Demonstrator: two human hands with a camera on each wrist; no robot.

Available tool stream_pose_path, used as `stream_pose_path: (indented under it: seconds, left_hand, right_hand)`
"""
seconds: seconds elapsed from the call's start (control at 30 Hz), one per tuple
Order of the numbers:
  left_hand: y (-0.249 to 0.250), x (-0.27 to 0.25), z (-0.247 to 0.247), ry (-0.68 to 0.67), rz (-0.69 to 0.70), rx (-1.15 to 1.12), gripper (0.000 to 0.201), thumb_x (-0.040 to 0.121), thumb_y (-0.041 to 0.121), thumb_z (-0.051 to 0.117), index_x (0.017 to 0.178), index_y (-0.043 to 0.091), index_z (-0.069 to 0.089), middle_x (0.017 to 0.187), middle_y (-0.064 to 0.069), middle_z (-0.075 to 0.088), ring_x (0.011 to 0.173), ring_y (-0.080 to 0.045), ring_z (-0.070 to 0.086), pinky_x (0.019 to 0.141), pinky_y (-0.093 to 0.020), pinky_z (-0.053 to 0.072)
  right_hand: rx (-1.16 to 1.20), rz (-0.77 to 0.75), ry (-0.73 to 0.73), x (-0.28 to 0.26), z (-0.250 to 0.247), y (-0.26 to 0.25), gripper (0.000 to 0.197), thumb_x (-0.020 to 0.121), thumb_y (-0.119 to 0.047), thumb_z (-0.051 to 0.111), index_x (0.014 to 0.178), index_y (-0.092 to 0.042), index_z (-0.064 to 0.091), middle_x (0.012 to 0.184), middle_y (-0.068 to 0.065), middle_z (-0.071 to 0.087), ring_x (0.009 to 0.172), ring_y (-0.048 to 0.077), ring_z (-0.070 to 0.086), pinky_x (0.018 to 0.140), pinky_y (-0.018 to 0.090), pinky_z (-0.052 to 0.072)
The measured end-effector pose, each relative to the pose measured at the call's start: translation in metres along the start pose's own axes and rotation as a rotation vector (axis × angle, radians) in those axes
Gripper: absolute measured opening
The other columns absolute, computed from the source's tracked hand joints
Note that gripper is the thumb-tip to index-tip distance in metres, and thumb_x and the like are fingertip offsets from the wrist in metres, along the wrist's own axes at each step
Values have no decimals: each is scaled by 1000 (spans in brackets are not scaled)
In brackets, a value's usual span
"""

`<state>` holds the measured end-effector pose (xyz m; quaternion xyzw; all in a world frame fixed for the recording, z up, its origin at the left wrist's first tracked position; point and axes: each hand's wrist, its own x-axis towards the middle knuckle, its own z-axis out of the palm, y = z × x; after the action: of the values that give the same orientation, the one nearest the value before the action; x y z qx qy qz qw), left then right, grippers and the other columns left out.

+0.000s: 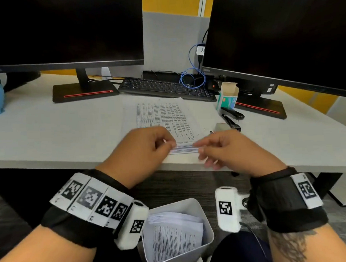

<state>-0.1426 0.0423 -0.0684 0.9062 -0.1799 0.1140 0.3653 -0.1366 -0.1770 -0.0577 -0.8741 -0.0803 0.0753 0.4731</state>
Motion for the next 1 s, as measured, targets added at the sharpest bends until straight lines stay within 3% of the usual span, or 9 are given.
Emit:
stream_pose_path:
  seconds: [0.1,0.17,0.27,0.37,0.63,0.77,0.87,0.93,1.0]
  left_hand:
    - [-16,12,-14,180,-49,177,17,96,28,56,110,28,66,103,7,67,91,-8,59,76,-20,42]
    - [-34,17,-14,110,-165,290,27,98,28,53,124,27,60,126,-1,60,113,-18,55,93,-28,40]
    - [-54,18,-9,-17,-268,298,40,96,40,53,134,26,52,138,-4,50,125,-22,47,102,-32,37]
    - [-64,20,-6,-96,-257,372,54,92,52,53,137,23,49,139,-3,51,127,-21,45,104,-34,36]
    - [-68,29,-17,-195,-212,527,63,89,63,50,138,25,47,135,0,55,120,-19,51,100,-31,41]
    - [-68,33,-19,-190,-175,644,56,90,66,42,128,26,52,115,-2,63,103,-19,58,90,-35,49]
    - [-71,34,-20,-142,-188,594,50,92,65,38,116,25,58,99,-1,66,89,-18,59,78,-34,50]
    - [-72,32,-20,-47,-205,469,51,93,64,33,113,24,59,97,0,65,87,-17,58,74,-33,48]
    - [-71,29,-18,157,-193,281,54,94,62,29,115,22,57,102,-1,60,93,-18,55,77,-34,44]
  right_hand:
    - [-123,-8,348,20,-10,3,30,94,-7,53,116,-20,68,94,1,71,85,21,68,80,37,59]
    - [-225,30,384,34,-8,9,33,94,-9,50,120,-21,67,109,2,68,100,24,65,94,41,53]
    - [-416,91,308,48,1,10,37,93,-18,57,129,-25,61,123,1,62,114,20,58,100,33,45]
    - [-504,133,218,56,6,4,47,91,-18,63,136,-27,54,137,-1,55,123,18,53,91,21,34]
    - [-619,149,103,66,-3,1,52,85,-21,71,134,-28,57,140,-5,52,124,17,51,97,25,38]
    - [-499,177,171,73,-1,4,39,88,-27,68,126,-25,64,127,-1,63,108,19,59,93,27,46]
    - [-508,74,255,76,5,9,24,94,-28,61,116,-24,71,113,5,68,91,21,61,86,28,48]
    - [-481,-52,408,78,7,12,19,95,-28,60,109,-26,73,110,8,62,84,17,54,81,26,43]
    - [-323,-189,555,75,7,13,15,96,-27,60,104,-26,73,110,4,56,89,13,54,86,27,45]
